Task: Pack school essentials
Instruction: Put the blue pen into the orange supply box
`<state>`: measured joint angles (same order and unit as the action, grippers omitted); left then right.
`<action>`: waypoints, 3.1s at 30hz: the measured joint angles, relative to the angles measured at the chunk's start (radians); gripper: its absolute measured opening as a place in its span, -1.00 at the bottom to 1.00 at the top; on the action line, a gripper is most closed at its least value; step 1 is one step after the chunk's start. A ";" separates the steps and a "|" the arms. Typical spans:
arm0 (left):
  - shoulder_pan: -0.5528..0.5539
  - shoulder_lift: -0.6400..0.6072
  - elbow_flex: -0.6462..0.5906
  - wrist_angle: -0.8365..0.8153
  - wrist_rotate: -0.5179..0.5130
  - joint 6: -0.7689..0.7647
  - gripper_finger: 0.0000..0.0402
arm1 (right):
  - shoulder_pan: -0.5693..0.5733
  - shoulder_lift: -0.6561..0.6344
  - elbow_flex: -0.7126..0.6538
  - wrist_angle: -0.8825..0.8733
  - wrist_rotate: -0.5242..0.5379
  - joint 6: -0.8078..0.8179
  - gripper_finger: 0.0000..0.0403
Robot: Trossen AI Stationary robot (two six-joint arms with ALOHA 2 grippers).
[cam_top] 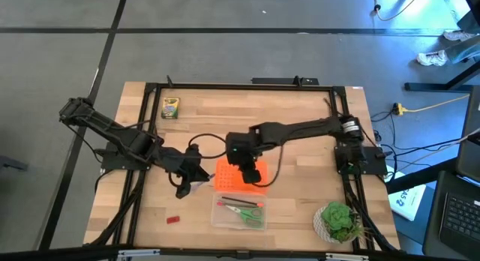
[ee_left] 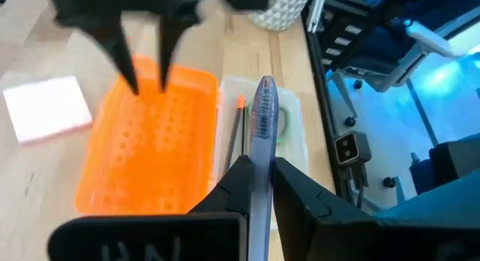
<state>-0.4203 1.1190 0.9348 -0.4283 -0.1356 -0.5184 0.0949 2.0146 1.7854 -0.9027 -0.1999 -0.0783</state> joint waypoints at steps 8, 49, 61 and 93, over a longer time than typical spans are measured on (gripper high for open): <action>0.039 0.031 0.000 0.086 0.057 0.134 -0.87 | 0.094 -0.147 0.035 0.020 0.099 0.130 -0.52; 0.067 0.565 0.000 0.550 0.207 0.262 -0.87 | 0.152 -0.292 0.036 0.015 0.260 0.209 -0.52; 0.067 0.580 -0.001 0.516 0.191 0.285 -0.87 | 0.152 -0.290 0.036 0.016 0.260 0.207 -0.52; 0.069 0.587 -0.001 0.489 0.119 0.282 -0.60 | 0.152 -0.290 0.036 0.022 0.250 0.209 -0.52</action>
<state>-0.3517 1.7061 0.9340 0.0608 -0.0170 -0.2361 0.2466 1.7245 1.8210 -0.8810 0.0498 0.1303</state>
